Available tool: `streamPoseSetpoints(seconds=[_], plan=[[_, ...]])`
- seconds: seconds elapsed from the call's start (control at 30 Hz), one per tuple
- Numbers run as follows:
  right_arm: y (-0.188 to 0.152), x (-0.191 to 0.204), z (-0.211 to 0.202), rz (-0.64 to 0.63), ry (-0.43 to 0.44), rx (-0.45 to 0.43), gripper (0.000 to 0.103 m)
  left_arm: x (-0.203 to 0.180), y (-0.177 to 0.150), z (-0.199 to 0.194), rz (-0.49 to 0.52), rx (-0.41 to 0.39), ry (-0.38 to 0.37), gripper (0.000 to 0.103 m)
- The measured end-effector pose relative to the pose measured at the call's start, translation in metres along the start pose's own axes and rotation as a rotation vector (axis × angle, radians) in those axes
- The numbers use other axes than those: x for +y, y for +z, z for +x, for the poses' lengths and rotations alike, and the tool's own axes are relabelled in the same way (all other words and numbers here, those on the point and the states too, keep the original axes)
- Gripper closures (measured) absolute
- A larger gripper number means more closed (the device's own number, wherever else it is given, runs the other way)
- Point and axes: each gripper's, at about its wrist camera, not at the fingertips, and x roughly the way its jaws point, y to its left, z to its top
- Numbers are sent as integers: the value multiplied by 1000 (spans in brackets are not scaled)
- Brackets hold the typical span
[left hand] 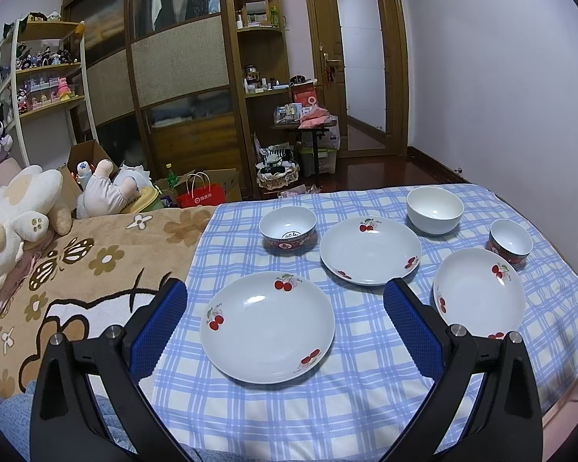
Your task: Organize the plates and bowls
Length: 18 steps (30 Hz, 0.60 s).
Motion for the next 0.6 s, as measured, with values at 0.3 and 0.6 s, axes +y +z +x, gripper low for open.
streamPoseSetpoints(seconds=[0.3,0.6], plan=[[0,-1,0,2,1,-1,0,0,0,0,1,0,-1,3],[10,-8,0,5,1,-2,0,0,-1,0,2,0,-2,3]])
